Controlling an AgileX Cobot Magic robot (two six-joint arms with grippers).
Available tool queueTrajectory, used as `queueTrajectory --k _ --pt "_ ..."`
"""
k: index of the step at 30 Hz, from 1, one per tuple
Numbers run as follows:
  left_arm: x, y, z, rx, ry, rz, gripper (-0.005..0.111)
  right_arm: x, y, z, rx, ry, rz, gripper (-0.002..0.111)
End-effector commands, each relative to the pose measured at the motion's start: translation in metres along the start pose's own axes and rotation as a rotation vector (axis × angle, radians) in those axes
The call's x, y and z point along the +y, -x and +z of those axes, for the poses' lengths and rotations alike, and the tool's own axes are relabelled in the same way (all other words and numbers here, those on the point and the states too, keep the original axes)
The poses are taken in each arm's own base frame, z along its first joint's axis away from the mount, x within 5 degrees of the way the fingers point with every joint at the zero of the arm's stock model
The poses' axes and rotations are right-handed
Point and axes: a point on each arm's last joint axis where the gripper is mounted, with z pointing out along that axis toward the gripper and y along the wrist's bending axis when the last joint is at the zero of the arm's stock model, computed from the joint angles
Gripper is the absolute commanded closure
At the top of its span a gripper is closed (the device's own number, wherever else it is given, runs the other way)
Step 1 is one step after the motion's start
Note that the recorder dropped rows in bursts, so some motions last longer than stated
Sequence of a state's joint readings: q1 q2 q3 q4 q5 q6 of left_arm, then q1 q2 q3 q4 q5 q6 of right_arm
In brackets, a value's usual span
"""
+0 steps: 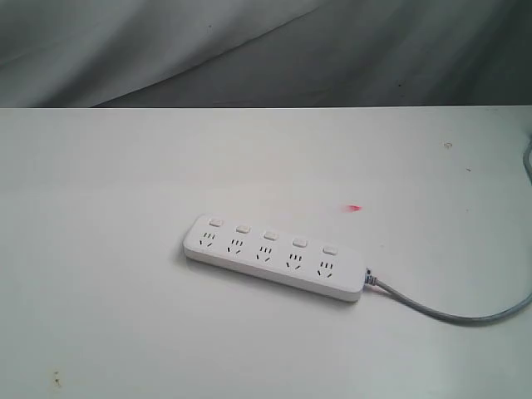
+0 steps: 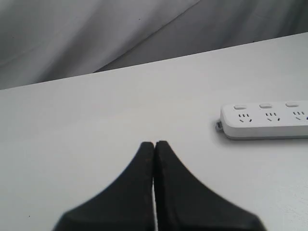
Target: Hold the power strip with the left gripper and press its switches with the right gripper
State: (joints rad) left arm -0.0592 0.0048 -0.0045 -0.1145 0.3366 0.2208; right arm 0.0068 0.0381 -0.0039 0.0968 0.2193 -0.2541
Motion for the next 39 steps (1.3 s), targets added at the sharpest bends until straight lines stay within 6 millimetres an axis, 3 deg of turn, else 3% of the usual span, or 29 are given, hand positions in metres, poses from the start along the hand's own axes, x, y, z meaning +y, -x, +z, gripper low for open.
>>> queueTrajectory --k 1,9,12,19,26,39 --pt "0.0 -0.001 0.0 -0.004 0.002 -0.003 0.106 0.0 -0.001 0.0 0.002 -0.008 -0.007 0.108" --pt "0.0 -0.002 0.0 0.013 -0.002 -0.003 0.106 0.0 -0.001 0.0 0.002 -0.008 -0.007 0.108" --pt "0.001 0.011 -0.005 -0.012 -0.001 -0.001 0.106 0.0 -0.001 0.0 0.002 -0.008 -0.007 0.108" --pt "0.007 0.066 -0.011 -0.048 0.003 0.0 0.106 0.0 -0.001 0.0 0.002 -0.008 -0.007 0.108" --pt "0.014 0.126 0.0 -0.052 0.005 0.0 0.106 0.0 -0.001 0.0 0.002 -0.008 -0.007 0.108" --pt "0.015 0.134 0.004 -0.044 0.004 -0.001 0.106 0.0 -0.001 0.0 0.002 -0.008 -0.007 0.108"
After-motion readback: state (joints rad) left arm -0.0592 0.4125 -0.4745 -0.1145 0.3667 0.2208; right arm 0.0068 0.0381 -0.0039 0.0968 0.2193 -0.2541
